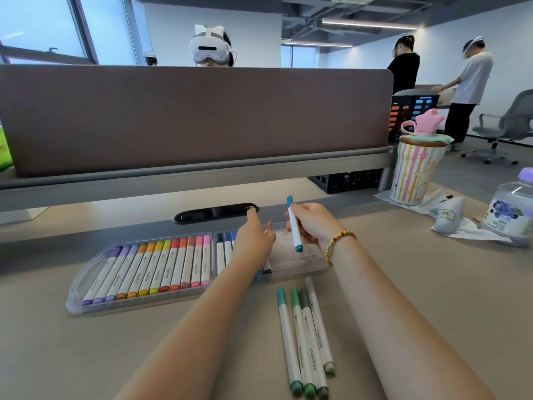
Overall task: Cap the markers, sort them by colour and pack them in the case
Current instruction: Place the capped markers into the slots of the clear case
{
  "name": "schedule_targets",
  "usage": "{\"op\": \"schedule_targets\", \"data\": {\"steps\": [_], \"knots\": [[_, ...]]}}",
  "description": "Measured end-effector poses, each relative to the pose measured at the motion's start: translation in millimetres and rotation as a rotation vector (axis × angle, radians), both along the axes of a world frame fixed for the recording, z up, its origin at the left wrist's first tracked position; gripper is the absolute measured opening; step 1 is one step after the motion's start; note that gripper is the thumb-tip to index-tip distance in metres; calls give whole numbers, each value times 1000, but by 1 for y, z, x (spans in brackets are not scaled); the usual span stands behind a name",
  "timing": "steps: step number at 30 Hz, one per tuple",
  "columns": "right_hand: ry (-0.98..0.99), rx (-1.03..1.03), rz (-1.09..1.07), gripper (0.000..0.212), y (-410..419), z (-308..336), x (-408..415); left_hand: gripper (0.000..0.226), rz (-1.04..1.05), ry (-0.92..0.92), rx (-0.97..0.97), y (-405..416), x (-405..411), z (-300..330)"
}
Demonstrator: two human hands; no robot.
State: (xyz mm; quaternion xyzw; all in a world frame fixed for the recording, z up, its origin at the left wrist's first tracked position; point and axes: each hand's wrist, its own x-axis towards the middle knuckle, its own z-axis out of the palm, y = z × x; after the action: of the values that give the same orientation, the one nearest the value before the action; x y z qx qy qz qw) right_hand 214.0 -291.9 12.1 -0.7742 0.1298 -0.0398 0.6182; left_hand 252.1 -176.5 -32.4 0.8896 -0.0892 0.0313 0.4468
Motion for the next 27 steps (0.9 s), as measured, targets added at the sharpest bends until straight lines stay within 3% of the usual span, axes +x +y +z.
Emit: {"op": "schedule_targets", "data": {"steps": [3, 7, 10, 13, 18, 21, 24, 27], "knots": [[4, -9, 4, 30, -1, -1, 1, 52, 9, 7, -1, 1, 2, 4], [-7, 9, -5, 29, -2, -1, 2, 31, -9, 150, -37, 0, 7, 17], [-6, 10, -12, 28, -2, -2, 2, 28, -23, 151, 102, -1, 8, 14], [-10, 17, -16, 28, -3, -3, 2, 6, -32, 141, 158, 0, 11, 15], [-4, 13, 3, 28, 2, -4, 2, 19, -23, 166, 43, 7, 21, 23], [1, 14, 5, 30, 4, -6, 2, 28, -36, 123, 154, 6, 16, 17], [6, 2, 11, 32, 4, -7, 3, 9, -38, 57, 220, 2, 11, 11], [7, 4, 12, 31, 3, -7, 3, 26, -28, -55, 449, 1, 7, 6]]}}
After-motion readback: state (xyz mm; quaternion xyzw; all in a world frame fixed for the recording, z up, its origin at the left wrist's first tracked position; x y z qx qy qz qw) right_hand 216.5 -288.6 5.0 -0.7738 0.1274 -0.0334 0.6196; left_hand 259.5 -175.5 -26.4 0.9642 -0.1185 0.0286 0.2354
